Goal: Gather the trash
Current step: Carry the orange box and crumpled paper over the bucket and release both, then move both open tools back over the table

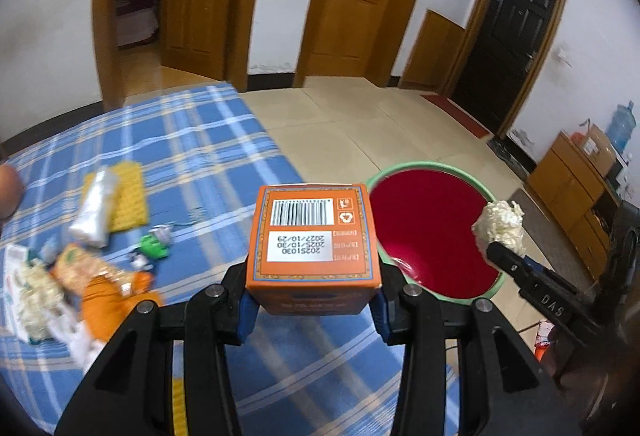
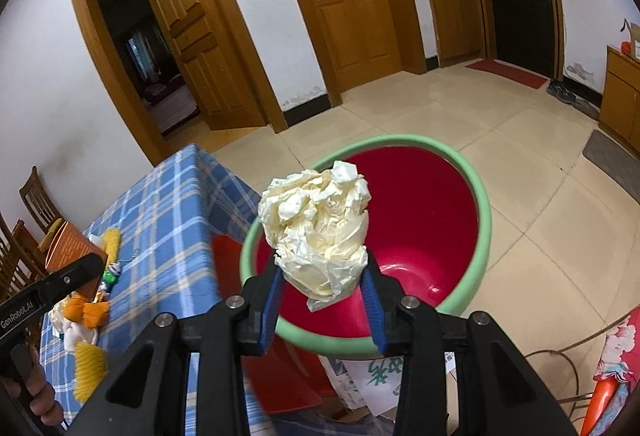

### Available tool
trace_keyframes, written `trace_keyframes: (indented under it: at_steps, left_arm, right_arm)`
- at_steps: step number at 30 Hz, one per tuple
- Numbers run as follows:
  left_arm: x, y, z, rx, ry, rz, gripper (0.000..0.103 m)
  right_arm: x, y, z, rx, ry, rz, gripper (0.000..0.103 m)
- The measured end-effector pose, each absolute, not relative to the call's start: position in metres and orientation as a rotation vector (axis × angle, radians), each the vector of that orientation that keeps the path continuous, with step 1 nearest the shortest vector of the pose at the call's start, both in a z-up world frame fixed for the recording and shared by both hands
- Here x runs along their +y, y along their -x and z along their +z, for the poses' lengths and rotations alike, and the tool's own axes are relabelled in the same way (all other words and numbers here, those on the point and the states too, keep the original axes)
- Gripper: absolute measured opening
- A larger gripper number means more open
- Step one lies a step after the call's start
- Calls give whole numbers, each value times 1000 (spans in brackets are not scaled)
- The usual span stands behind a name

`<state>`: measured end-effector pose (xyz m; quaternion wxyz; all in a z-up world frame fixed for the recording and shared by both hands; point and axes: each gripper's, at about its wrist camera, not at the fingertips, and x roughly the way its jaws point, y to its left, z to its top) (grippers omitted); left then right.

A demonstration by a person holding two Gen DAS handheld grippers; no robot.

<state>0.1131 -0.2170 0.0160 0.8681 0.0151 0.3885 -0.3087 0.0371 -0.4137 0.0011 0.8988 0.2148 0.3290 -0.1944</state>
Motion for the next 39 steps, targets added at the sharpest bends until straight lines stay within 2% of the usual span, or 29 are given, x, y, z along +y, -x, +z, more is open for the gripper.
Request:
trace_keyframes:
  at_steps: [8,13,26,27,28,30,39]
  left_arm:
    - [-274,-113,7,830,-83,-726,46]
    - [-302,-112,-1,848,-112,-760,46]
    - [-347,-115,-20,885,-165,-808,46]
    - [-349,-114,-20,886,-166,-813,52]
    - [-349,-115,-20,887,-165,-817,62]
    - [-349,-113,-19,881,-163,-816,67]
    - [-337,-113,-13,878,-147,-791,67]
  right_arm:
    - [-436,-36,-12,694,-472,-430,44]
    - [-445,-30,-13,681,-484,-438,52]
    - [-460,-10,-11,638,-528,-467,53]
    - [-460,-9,-11,637,-531,-469,53]
    - [-461,-9,-11,637,-534,-471,53]
    - [-462,-8,-12,636,-539,-473,53]
    - [-461,-6,-11,630,-542,-474,53]
